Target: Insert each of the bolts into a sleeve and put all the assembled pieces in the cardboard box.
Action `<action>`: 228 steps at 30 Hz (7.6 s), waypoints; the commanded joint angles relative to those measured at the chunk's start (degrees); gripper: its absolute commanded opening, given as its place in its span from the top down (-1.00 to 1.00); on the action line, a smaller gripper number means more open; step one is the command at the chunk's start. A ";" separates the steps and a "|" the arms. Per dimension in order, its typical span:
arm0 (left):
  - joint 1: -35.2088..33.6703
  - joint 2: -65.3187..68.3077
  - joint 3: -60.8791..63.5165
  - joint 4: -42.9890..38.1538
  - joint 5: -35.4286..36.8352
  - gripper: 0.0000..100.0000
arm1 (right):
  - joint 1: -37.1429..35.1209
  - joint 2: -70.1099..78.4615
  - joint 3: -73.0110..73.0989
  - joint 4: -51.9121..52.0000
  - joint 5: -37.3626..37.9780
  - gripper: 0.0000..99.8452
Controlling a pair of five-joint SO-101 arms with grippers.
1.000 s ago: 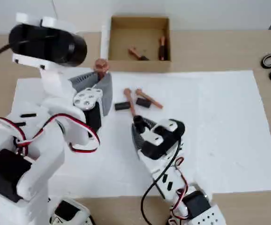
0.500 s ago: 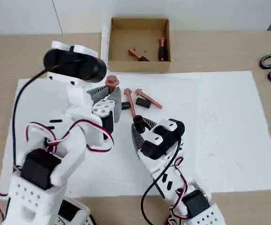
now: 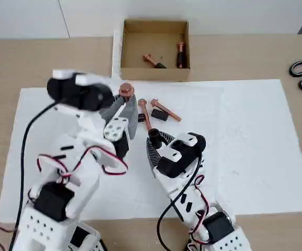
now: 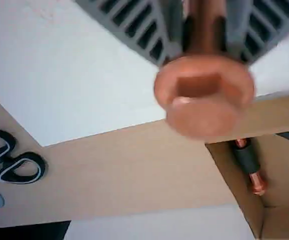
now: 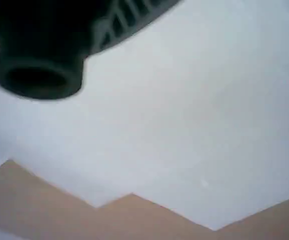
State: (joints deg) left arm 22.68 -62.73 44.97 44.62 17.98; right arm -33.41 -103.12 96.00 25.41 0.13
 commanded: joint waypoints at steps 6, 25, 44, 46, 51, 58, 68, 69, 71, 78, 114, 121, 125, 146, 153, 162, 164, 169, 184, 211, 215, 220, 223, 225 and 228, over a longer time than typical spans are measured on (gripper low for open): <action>-0.26 -8.09 12.44 -13.63 0.44 0.99 | -0.92 -0.75 0.44 -0.31 -0.70 0.99; 0.00 -8.00 16.13 -14.51 1.76 0.99 | -3.82 -0.75 0.44 -3.82 -6.24 0.99; 0.09 -7.91 13.14 -14.59 7.03 0.99 | -3.82 -0.75 0.44 -3.38 -6.24 0.99; 0.09 -7.91 12.18 -14.59 7.03 0.99 | -3.82 -0.75 0.44 -3.38 -6.24 0.99; -0.09 -7.91 9.36 -14.33 6.86 0.99 | -3.82 -0.75 0.44 -3.38 -6.24 0.99; 0.00 -6.68 10.33 -14.24 6.86 0.99 | -3.82 -0.75 0.44 -3.38 -6.24 0.99; 3.60 -4.13 10.33 -14.24 4.13 0.99 | -3.82 -0.75 0.44 -3.38 -6.24 0.99; 3.60 -4.13 10.33 -14.24 4.13 0.99 | -3.82 -0.75 0.44 -3.38 -6.24 0.99; 3.69 -3.87 10.33 -14.15 4.04 0.99 | -3.82 -0.75 0.44 -3.38 -6.24 0.99; 3.78 -3.87 10.15 -10.99 3.96 0.99 | -3.82 -0.75 0.44 -3.38 -6.24 0.99; 8.79 -4.22 10.51 -1.32 1.14 0.99 | -3.74 -0.75 0.44 -3.38 -6.07 0.99; 8.79 -4.22 11.91 0.62 0.53 0.99 | -3.74 -0.75 0.44 -3.38 -6.07 0.99; 8.79 -4.22 12.70 0.79 -1.41 0.99 | -3.74 -0.75 0.44 -3.38 -6.07 0.99; 11.16 -4.31 13.41 4.92 -3.69 0.64 | -3.74 -0.75 0.44 -3.30 -6.07 0.99; 11.08 -4.31 9.63 9.23 -3.87 0.64 | -3.56 -0.75 0.44 -3.30 -5.98 0.99; 1.67 -4.31 4.53 15.56 -3.96 0.64 | -3.56 -0.75 0.44 -3.30 -5.98 0.99; -0.26 -4.31 4.44 15.56 -3.96 0.64 | -3.56 -0.75 0.44 -3.30 -5.98 0.99; -11.96 -4.31 2.68 15.38 -3.87 0.64 | -2.68 -0.66 0.44 -2.51 -5.89 0.99; -35.16 -3.87 3.91 16.35 -16.00 0.63 | 19.30 -0.75 -0.79 2.59 -3.34 0.99; -35.16 -4.22 15.25 19.34 -16.09 0.64 | 20.79 57.10 -63.38 -3.82 4.84 0.99; -35.25 -4.31 16.13 19.52 -16.09 0.64 | 20.79 71.25 -74.90 -5.85 4.84 0.99; -35.25 -4.31 16.13 19.52 -16.09 0.64 | 20.79 88.84 -88.09 -8.40 4.84 0.99; -35.25 -4.31 16.13 19.52 -16.09 0.64 | 20.79 99.38 -95.30 -10.33 4.84 0.99; -35.25 -4.31 16.13 19.60 -16.09 0.64 | 20.79 106.24 -100.13 -11.91 4.84 0.99; -35.25 -4.31 16.13 19.60 -16.09 0.64 | 20.79 115.74 -107.16 -13.85 4.84 0.99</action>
State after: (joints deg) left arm -12.13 -66.77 61.32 65.27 2.15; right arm -12.92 6.24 -1.41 14.42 4.62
